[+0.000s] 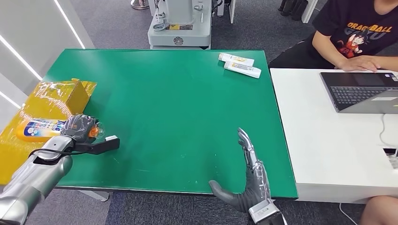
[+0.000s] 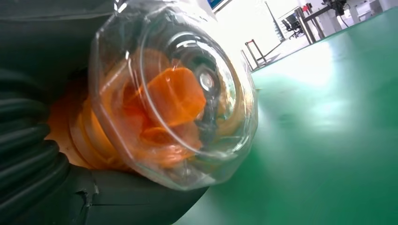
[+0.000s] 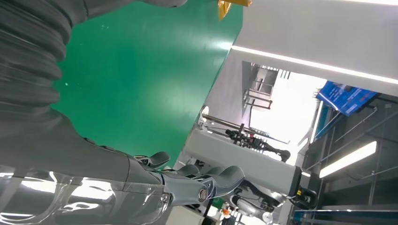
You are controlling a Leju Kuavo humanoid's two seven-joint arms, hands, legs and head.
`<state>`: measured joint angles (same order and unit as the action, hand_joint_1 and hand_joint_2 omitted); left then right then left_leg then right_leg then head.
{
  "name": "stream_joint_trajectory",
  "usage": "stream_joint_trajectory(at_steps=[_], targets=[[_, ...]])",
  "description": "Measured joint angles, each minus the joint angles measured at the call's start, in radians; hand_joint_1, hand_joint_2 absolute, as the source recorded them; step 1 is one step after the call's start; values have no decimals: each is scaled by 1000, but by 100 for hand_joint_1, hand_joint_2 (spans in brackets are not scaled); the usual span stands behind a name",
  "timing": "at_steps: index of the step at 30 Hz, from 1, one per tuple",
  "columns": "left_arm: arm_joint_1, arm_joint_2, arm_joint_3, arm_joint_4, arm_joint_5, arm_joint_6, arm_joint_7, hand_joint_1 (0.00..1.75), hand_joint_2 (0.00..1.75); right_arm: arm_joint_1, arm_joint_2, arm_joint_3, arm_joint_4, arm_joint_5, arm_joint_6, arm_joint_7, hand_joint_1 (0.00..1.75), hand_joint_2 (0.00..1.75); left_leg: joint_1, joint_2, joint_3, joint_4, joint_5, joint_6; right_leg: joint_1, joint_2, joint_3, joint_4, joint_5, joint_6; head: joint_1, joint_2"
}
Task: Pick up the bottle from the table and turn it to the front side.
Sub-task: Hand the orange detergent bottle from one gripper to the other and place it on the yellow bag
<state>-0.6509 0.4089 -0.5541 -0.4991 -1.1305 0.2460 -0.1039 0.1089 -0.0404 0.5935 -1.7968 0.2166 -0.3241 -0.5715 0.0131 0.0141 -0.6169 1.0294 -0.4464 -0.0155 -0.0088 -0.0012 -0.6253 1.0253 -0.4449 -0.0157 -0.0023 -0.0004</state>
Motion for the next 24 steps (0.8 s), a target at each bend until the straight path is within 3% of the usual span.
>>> stream_joint_trajectory(at_steps=[15,24], targets=[[0,-50,42,34,-42,5,-16,175,175,16,-1,-3,0,14,-39,6,0,175,0,0,0,0,0,0,0,0,0,0,0,0,0,0],[28,-50,79,43,-42,32,-15,175,175,20,-1,-3,0,17,-44,15,0,175,0,0,0,-1,0,0,0,0,0,0,0,0,0,0]])
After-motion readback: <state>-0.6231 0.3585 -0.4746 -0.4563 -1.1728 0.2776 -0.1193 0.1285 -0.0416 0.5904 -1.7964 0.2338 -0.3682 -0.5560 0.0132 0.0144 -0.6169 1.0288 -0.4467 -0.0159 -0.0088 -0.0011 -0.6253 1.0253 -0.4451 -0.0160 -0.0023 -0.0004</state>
